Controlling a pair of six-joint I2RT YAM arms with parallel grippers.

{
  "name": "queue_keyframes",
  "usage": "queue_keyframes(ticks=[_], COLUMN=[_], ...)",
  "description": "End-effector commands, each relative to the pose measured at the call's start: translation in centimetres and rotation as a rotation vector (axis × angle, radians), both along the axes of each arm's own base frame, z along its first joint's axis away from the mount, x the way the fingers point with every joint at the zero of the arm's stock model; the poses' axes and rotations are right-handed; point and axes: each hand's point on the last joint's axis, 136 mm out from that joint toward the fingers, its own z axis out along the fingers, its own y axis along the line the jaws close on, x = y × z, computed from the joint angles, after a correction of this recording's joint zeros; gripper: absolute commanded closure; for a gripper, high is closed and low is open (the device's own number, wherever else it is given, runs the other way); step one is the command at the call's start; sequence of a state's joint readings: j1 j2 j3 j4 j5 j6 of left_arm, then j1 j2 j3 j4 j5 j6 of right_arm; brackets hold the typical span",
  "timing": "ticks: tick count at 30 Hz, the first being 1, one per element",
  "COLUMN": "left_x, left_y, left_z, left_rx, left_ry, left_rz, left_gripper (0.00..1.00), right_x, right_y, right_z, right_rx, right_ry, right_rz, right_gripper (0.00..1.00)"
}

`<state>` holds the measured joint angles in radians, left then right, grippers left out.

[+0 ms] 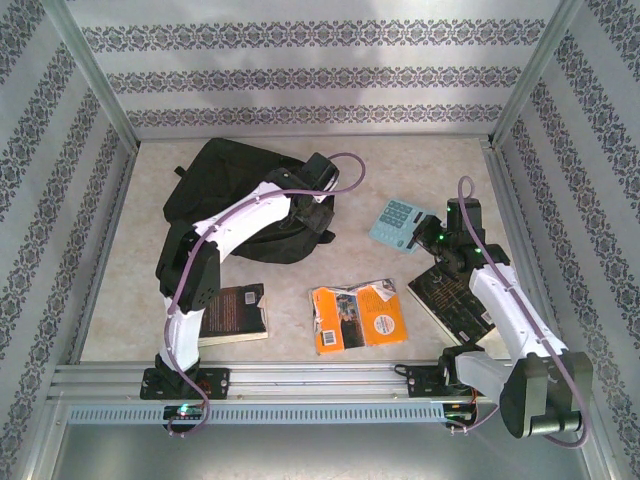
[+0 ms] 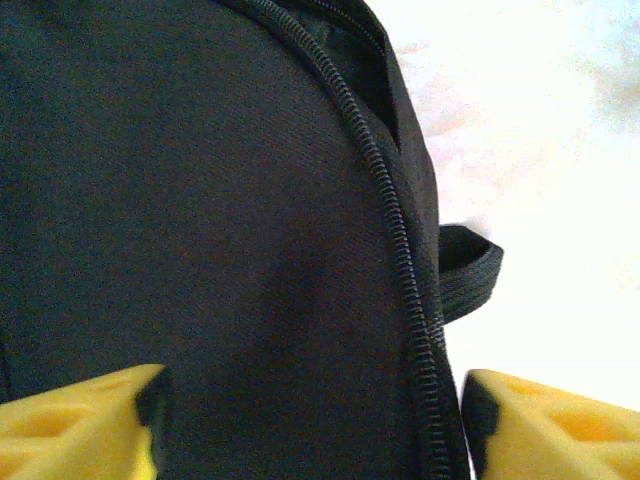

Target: Pack the student bag

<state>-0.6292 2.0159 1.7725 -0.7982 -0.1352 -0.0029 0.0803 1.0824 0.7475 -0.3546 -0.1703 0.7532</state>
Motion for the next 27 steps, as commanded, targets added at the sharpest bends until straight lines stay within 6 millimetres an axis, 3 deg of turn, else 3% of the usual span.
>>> queue_keyframes(ticks=[1,11,18,22,27], left_x=[-0.2,0.1,0.3,0.1,-0.6], left_y=[0.4,0.4,1.4,3.4,6.2], left_z=[-0.1,2.1,7.4,11.5,15.0], left_rx=[0.042,-0.002,-0.055,-0.085,-0.156], left_ry=[-0.001,-0.030,-0.156,-0.274,-0.383], left_rz=[0.006,0.019,0.053,0.100,0.164], left_gripper=[0.35,0.98,1.00,1.00,1.00], right_x=[0.6,0.5,0.9,1.2,1.8], right_y=[0.1,0.4,3.2,6.2,9.7], right_z=[0.6,1.2,3.8,5.6,6.8], right_rx=[0.020,0.029,0.025,0.077,0.175], right_ry=[-0.042,-0.061,-0.130,-0.159,-0.132], right_rz=[0.007,0.019,0.094,0.169,0.204], right_gripper=[1.00,1.00,1.00,1.00,1.00])
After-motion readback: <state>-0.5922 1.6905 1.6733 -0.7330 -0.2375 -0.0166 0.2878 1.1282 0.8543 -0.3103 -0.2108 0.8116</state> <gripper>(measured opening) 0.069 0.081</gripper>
